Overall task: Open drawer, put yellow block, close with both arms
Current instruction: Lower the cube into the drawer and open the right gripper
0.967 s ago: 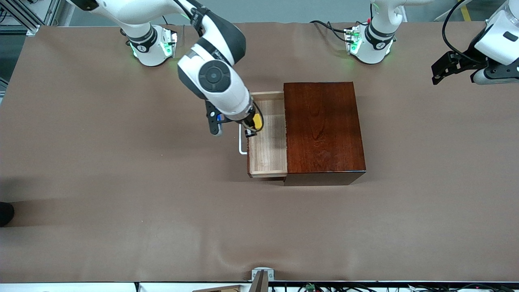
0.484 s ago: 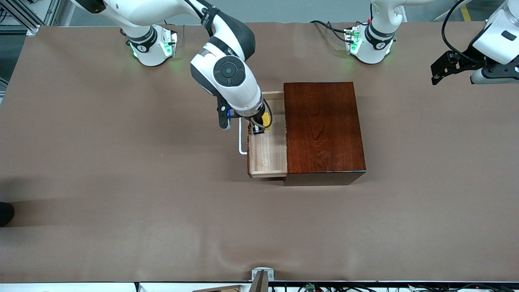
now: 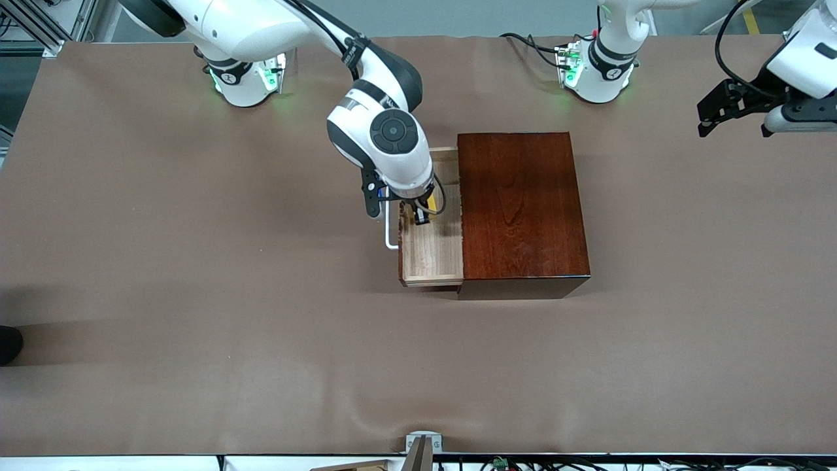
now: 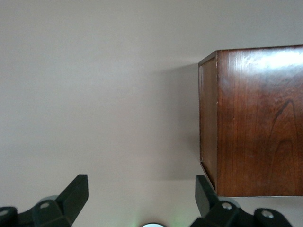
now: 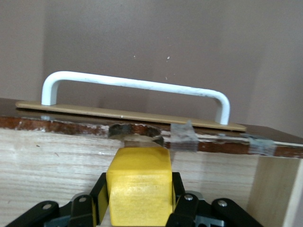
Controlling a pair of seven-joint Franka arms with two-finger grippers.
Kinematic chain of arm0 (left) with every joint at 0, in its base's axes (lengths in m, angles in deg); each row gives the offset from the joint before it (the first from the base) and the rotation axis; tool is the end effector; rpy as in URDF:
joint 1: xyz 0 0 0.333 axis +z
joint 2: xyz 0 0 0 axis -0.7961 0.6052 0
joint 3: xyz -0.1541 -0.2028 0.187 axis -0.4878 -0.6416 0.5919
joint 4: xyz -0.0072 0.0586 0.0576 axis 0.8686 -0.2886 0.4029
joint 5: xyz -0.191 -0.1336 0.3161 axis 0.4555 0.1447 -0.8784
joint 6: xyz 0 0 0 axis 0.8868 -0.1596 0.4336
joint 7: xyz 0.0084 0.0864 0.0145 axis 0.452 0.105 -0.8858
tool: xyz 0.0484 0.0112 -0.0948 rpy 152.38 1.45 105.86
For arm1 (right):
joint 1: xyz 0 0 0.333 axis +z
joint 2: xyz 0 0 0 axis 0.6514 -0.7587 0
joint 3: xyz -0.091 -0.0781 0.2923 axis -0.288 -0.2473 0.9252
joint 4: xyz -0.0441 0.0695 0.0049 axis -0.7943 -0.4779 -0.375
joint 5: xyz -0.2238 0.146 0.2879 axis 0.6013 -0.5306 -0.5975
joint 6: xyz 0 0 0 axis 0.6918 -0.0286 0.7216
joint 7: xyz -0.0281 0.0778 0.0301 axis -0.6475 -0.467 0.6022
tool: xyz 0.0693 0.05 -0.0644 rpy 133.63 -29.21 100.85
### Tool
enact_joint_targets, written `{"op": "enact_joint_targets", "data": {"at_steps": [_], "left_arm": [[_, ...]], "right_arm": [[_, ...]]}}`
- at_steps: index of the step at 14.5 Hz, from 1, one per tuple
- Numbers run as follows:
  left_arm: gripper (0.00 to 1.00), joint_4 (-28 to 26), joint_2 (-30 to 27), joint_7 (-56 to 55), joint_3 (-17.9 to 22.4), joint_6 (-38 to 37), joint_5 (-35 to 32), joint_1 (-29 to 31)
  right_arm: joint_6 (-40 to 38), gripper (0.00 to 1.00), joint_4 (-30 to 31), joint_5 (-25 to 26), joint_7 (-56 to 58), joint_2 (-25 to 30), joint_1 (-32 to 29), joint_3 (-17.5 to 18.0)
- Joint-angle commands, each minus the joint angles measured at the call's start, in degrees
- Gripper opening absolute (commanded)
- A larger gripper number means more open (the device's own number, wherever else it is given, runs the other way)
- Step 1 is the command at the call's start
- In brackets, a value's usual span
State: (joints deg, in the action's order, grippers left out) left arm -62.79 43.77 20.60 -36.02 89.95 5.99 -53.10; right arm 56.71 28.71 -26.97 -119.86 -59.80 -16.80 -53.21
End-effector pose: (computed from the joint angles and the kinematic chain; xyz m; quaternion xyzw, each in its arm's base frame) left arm 0.4920 -0.0569 0.6606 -0.9994 0.0244 -0.0137 0.0226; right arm 0.5002 0.5113 0.3426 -0.7554 0.6513 0.0716 0.0082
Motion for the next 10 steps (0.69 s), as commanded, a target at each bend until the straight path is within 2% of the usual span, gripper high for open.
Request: {"op": "enact_joint_targets", "data": {"at_steps": [1,4,6,8,9,10], "left_arm": [[1.00,3.28,1.85,1.37,-0.39,-0.79,1.60,0.69],[1.00,4.77,4.13,0.76,-1.09,-0.79,1.34,-0.98],[1.00,5.39,5.36,0.50,-3.11,-0.79,1.51,-0.98],[1.00,5.39,6.24,0.41,-5.21,-0.79,1.43,-0.98],[1.00,5.39,6.51,0.41,-6.01,-0.79,1.34,-0.98],[1.00,5.39,6.60,0.41,-6.36,-0.79,1.42,-1.07]], "right_arm": [[1.68,0.00,-0.31,1.62,-2.87,-0.74,1.54,-0.72],[1.33,0.01,0.04,2.06,-2.70,-1.18,1.46,-0.72],[0.37,0.50,-0.04,2.06,-2.88,-1.01,1.20,-0.72],[-1.21,0.88,-0.39,2.06,-2.61,-0.74,0.93,-0.72],[-1.83,0.96,-0.65,2.15,-2.44,-0.74,0.84,-0.72],[-2.01,1.00,-0.83,2.58,-2.35,-0.74,0.76,-0.63]]}}
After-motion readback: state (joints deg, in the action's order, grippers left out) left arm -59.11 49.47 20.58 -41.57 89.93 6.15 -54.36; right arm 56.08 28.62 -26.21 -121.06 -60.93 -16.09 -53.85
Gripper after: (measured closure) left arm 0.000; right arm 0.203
